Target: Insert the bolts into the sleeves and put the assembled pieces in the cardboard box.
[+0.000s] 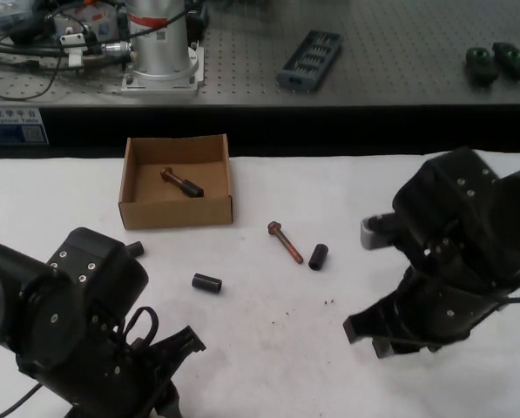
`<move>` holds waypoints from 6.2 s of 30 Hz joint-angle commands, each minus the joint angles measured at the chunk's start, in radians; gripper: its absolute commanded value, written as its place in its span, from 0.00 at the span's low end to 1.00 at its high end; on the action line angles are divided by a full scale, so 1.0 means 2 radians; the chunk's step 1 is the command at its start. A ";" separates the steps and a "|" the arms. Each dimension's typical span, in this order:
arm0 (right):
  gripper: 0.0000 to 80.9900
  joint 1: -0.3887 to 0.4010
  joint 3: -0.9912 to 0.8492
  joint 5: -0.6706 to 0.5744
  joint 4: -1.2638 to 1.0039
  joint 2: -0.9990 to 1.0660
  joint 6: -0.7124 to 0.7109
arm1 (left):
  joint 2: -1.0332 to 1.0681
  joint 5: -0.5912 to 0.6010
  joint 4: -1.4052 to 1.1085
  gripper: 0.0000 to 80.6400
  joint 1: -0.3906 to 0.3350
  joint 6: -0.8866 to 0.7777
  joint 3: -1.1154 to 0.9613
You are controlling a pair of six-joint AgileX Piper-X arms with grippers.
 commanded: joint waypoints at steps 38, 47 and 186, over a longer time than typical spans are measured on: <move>0.38 -0.004 -0.001 -0.036 -0.077 -0.086 0.014 | -0.144 -0.060 -0.093 0.01 0.039 0.167 -0.037; 0.31 -0.002 -0.072 -0.024 -0.118 0.003 0.121 | -0.299 -0.070 -0.119 0.01 0.062 0.252 -0.036; 0.05 -0.003 0.199 -0.307 -0.637 -0.060 -0.096 | -0.078 0.321 -0.513 0.01 0.062 0.149 -0.035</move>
